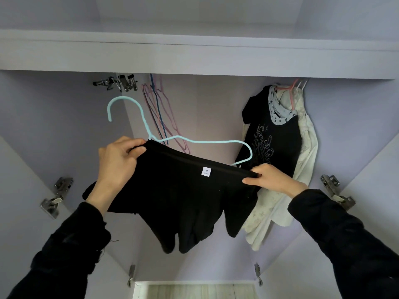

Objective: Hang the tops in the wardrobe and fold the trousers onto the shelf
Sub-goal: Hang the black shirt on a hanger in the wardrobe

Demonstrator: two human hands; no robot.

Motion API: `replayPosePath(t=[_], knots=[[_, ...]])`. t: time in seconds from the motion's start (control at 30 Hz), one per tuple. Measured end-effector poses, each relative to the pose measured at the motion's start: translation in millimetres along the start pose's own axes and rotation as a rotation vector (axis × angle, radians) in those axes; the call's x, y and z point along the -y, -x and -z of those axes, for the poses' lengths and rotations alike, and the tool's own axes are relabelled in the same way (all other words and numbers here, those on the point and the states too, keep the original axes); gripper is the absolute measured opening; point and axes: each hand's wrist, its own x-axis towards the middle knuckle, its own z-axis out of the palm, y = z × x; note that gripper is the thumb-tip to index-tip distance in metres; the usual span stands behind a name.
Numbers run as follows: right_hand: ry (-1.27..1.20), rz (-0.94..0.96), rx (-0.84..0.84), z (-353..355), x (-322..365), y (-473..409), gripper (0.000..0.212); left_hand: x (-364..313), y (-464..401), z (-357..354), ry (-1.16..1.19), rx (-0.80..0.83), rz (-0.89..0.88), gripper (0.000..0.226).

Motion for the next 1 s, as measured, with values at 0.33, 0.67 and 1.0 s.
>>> replayPosePath(t=[0.33,0.67,1.0], knots=[[-0.064,-0.025,0.138,-22,12,-9,0.029,-8,-11,0,0.403,-0.121,0.23,0.022],[0.17,0.146,0.018,11,38,-3,0.023,8,-1,-3,-0.15,-0.005,-0.039,0.016],[-0.061,0.489,-0.088,5,122,7,0.028,-14,2,-30,0.007,0.057,-0.143,0.014]])
